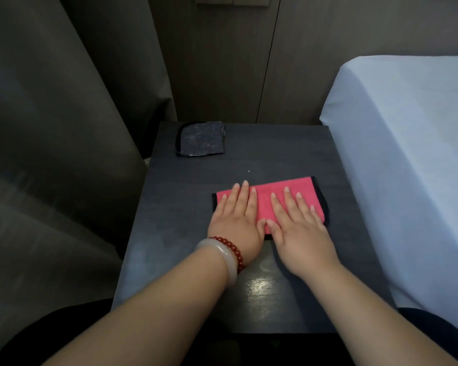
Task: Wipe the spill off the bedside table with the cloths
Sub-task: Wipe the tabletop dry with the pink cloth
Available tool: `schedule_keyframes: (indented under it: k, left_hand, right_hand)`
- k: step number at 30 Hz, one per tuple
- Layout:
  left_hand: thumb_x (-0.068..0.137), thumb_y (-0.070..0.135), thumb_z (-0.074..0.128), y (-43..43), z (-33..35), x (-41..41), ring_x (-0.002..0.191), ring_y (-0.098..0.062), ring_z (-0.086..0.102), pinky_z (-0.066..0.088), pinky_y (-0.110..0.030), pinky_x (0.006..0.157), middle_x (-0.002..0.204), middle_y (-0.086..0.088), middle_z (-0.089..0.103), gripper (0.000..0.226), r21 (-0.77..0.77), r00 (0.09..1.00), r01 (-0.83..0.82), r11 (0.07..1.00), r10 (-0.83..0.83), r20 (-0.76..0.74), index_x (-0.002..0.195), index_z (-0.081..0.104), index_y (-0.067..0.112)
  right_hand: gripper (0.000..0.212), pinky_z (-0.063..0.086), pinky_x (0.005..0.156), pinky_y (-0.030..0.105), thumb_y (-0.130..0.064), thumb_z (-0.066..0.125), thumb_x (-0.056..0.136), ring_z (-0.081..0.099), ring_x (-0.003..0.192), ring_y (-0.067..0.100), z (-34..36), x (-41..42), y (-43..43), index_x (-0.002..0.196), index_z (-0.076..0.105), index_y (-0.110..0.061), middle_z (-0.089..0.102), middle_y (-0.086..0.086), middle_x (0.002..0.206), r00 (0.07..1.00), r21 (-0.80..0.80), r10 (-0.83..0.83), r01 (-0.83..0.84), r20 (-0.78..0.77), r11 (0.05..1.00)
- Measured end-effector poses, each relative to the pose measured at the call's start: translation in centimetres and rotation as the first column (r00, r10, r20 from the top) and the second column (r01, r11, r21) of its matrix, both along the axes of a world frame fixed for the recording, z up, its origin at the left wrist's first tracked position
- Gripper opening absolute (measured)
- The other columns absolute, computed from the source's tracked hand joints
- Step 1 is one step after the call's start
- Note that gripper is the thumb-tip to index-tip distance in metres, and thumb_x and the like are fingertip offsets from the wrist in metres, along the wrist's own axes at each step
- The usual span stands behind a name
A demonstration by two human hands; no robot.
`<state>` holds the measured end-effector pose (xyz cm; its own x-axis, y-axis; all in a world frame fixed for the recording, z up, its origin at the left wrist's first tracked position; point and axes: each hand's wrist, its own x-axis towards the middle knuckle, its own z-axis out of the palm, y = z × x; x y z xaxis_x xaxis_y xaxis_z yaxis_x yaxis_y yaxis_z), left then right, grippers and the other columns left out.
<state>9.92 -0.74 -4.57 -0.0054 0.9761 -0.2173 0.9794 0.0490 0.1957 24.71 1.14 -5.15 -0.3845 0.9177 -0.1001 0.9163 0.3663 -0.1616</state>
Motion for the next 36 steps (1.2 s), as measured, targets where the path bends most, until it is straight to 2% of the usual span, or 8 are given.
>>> schedule_keyframes:
  k: [6, 19, 22, 24, 25, 29, 31, 36]
  left_hand:
    - [0.1, 0.045, 0.013, 4.4, 0.2, -0.6, 0.144, -0.017, -0.021, -0.01, -0.037, 0.118, 0.158, -0.001, -0.024, 0.064, -0.071, 0.998, 0.057, 0.996, -0.059, -0.016, 0.151, -0.015, 0.016]
    - [0.101, 0.044, 0.017, 19.4, 0.1, -1.6, 0.146, -0.019, -0.015, -0.005, -0.038, 0.119, 0.159, -0.003, -0.019, 0.064, -0.061, 0.993, 0.095, 0.994, -0.099, -0.069, 0.152, -0.009, 0.016]
    - [0.101, 0.044, 0.018, 21.3, 0.0, -2.1, 0.147, -0.019, -0.013, -0.004, -0.037, 0.119, 0.16, -0.003, -0.017, 0.064, -0.046, 0.989, 0.12, 0.992, -0.124, -0.079, 0.153, -0.007, 0.016]
    - [0.101, 0.044, 0.02, 22.2, 0.2, -2.3, 0.147, -0.019, -0.012, -0.003, -0.036, 0.119, 0.16, -0.004, -0.017, 0.065, -0.058, 0.987, 0.131, 0.99, -0.136, -0.082, 0.153, -0.007, 0.015]
    - [0.101, 0.042, 0.021, 22.6, 0.4, -2.4, 0.147, -0.019, -0.012, -0.003, -0.037, 0.119, 0.16, -0.004, -0.016, 0.065, -0.072, 0.988, 0.131, 0.989, -0.136, -0.074, 0.153, -0.006, 0.014]
    - [0.101, 0.04, 0.02, 23.6, 0.0, -2.4, 0.147, -0.019, -0.01, -0.002, -0.037, 0.119, 0.16, -0.006, -0.013, 0.064, -0.033, 0.988, 0.135, 0.99, -0.137, -0.078, 0.153, -0.004, 0.011]
    - [0.101, 0.042, 0.017, 23.7, -0.4, -2.3, 0.147, -0.019, -0.011, -0.004, -0.037, 0.119, 0.16, -0.006, -0.014, 0.064, -0.002, 0.99, 0.118, 0.993, -0.117, -0.084, 0.153, -0.005, 0.012]
    - [0.102, 0.042, 0.018, 23.3, 0.1, -2.0, 0.146, -0.019, -0.014, -0.006, -0.038, 0.119, 0.16, -0.004, -0.017, 0.063, -0.049, 0.991, 0.104, 0.993, -0.108, -0.08, 0.152, -0.008, 0.014]
  right_hand:
    - [0.054, -0.007, 0.117, 0.036, -0.049, 0.01, 0.098, -0.015, 0.144, 0.014, 0.0, -0.3, 3.6, 0.147, -0.009, -0.037, -0.016, -0.007, 0.157, 0.997, -0.064, -0.071, 0.073, 0.032, 0.995]
    - [0.056, -0.006, 0.117, 0.041, -0.052, 0.01, 0.097, -0.016, 0.144, 0.021, 0.1, -2.1, 18.6, 0.147, -0.01, -0.039, -0.019, -0.005, 0.157, 0.979, -0.129, -0.169, 0.183, 0.113, 0.975]
    - [0.059, 0.004, 0.117, 0.045, -0.051, 0.022, 0.095, -0.004, 0.145, 0.024, 1.2, -2.7, 20.8, 0.148, -0.002, -0.039, -0.005, -0.002, 0.16, 0.979, -0.141, -0.185, 0.197, 0.091, 0.97]
    - [0.061, 0.013, 0.115, 0.048, -0.054, 0.026, 0.092, 0.011, 0.143, 0.028, 1.4, -2.9, 21.8, 0.149, 0.009, -0.038, 0.013, 0.004, 0.158, 0.976, -0.031, -0.208, 0.21, 0.067, 0.977]
    - [0.061, 0.01, 0.115, 0.049, -0.057, 0.023, 0.092, 0.01, 0.143, 0.028, 1.2, -2.9, 22.1, 0.149, 0.009, -0.039, 0.013, 0.006, 0.157, 0.975, 0.001, -0.212, 0.213, 0.072, 0.977]
    - [0.063, -0.007, 0.116, 0.046, -0.066, 0.009, 0.091, -0.015, 0.144, 0.022, -0.1, -2.6, 23.4, 0.146, -0.009, -0.042, -0.018, 0.003, 0.157, 0.97, -0.073, -0.207, 0.217, 0.131, 0.973]
    - [0.063, -0.008, 0.116, 0.045, -0.066, 0.009, 0.09, -0.017, 0.144, 0.023, 0.0, -2.5, 24.0, 0.146, -0.01, -0.043, -0.021, 0.003, 0.157, 0.97, -0.091, -0.201, 0.215, 0.136, 0.972]
    - [0.064, -0.008, 0.116, 0.045, -0.067, 0.011, 0.09, -0.018, 0.143, 0.025, 0.3, -2.1, 23.8, 0.145, -0.012, -0.043, -0.023, 0.004, 0.156, 0.97, -0.112, -0.183, 0.202, 0.16, 0.973]
